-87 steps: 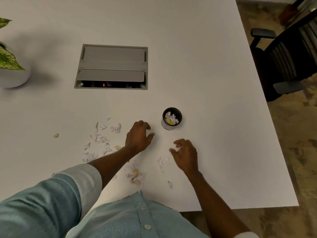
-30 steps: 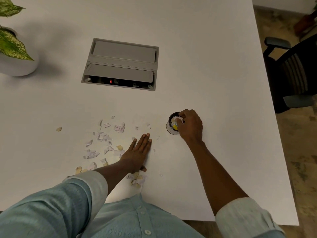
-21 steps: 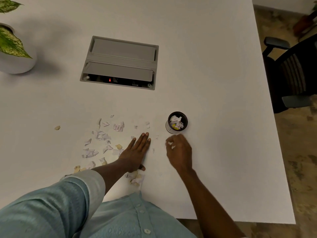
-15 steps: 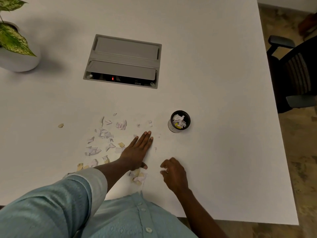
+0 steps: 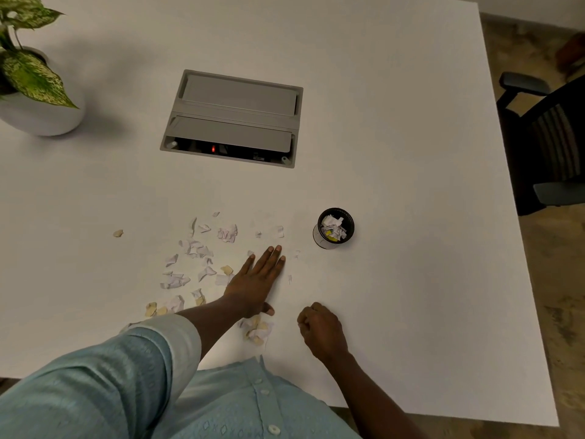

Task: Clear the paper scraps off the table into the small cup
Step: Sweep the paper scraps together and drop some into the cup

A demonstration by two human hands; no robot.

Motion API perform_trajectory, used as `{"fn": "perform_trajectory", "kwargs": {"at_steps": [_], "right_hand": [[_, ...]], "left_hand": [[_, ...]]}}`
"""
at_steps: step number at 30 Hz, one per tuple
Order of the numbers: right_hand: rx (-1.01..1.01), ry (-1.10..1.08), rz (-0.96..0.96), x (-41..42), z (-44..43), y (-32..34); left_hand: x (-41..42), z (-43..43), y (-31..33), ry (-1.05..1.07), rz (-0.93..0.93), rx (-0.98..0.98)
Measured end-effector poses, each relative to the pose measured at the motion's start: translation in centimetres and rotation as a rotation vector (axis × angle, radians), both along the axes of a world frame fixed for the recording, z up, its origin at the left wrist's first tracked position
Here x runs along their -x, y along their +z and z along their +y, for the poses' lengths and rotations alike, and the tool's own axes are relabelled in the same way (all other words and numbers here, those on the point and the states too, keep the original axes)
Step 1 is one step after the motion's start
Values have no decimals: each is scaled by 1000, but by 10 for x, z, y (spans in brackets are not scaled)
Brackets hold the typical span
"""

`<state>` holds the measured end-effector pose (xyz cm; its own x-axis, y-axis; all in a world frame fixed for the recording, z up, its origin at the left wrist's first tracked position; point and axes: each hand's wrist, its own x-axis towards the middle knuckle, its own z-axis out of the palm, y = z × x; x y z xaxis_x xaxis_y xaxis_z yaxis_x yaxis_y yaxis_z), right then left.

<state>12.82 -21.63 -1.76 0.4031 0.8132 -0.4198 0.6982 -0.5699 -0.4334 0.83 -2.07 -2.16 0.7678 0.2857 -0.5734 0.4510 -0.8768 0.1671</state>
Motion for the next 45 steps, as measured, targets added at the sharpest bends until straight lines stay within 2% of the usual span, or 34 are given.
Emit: {"fn": "perform_trajectory", "kwargs": {"at_steps": [3, 6, 10, 13, 16, 21, 27, 31, 34, 37, 40, 45], "right_hand": [[36, -12, 29, -1, 4, -1], [-1, -148, 80, -7, 11, 3], [-261, -413, 36, -33, 39, 26], [-449, -501, -73, -64, 69, 49], [-514, -520, -125, -94, 96, 63], [-447, -456, -187, -121, 113, 65], [-524, -413, -127, -93, 100, 58], [-441, -272, 25, -41, 71, 44], [-299, -209, 160, -1, 43, 30], [-151, -154, 194, 34, 21, 22], [-21, -101, 213, 61, 9, 17], [49, -82, 198, 86, 6, 14]], "left_hand": [[0, 0, 0, 1, -1, 2], [0, 0, -1, 7, -10, 9], [1, 1, -3, 3, -46, 5], [3, 3, -4, -8, -65, 6], [4, 4, -5, -13, -78, 5], [7, 4, -3, 3, -87, 31], [12, 11, 5, 91, -197, 134], [37, 12, 9, 135, -290, 43], [70, 9, 8, 144, -319, -10], [104, 3, 5, 176, -325, -20], [128, -7, 1, 189, -238, -9], [132, -22, -4, 211, -167, 83]]}}
